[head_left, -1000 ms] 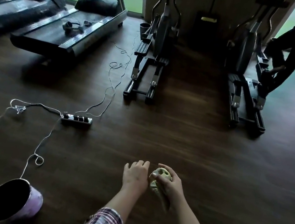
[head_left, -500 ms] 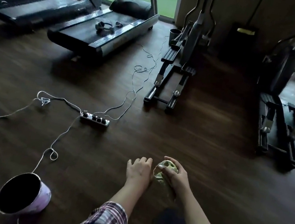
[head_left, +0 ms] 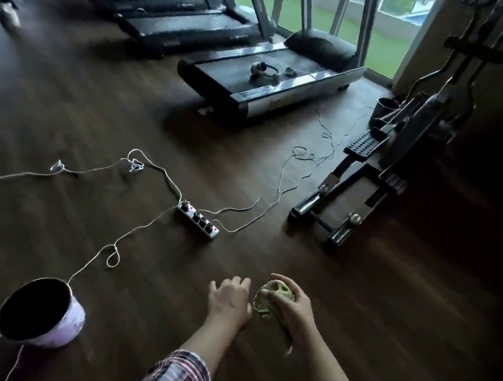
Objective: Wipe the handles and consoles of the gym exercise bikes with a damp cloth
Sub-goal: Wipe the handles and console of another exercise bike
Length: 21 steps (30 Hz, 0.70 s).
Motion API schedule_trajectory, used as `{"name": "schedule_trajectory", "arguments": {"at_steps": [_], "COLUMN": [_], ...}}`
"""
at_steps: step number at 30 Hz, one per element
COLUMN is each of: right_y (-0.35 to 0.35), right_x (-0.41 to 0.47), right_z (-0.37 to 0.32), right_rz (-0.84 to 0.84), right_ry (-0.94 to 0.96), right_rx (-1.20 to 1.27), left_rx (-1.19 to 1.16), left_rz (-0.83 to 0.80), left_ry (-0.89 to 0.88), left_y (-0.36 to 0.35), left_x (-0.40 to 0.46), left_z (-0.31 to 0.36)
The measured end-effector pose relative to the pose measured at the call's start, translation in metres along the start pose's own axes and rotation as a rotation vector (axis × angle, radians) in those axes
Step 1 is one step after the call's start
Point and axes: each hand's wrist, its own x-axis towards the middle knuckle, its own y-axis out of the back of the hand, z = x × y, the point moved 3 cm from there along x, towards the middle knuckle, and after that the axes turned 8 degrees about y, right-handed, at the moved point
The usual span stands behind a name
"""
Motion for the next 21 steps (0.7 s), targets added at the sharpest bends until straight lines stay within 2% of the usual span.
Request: {"name": "schedule_trajectory", "arguments": {"at_steps": [10,21], "right_y": [-0.057,-0.239], "right_x": [0.113,0.243], "right_z": [-0.028,-0.057], "right_rz": [-0.273,-0.53], "right_ry": [-0.033,-0.023], "right_rx": [-0.092,-0.184], "left_rx": [-0.128,-0.188], "left_rz": [0.074,0.136], "left_ry": [0.264,0.497], "left_y": [0.039,0.124], "left_x": [0.081,0.201], "left_z": [-0.032,-0.166]}}
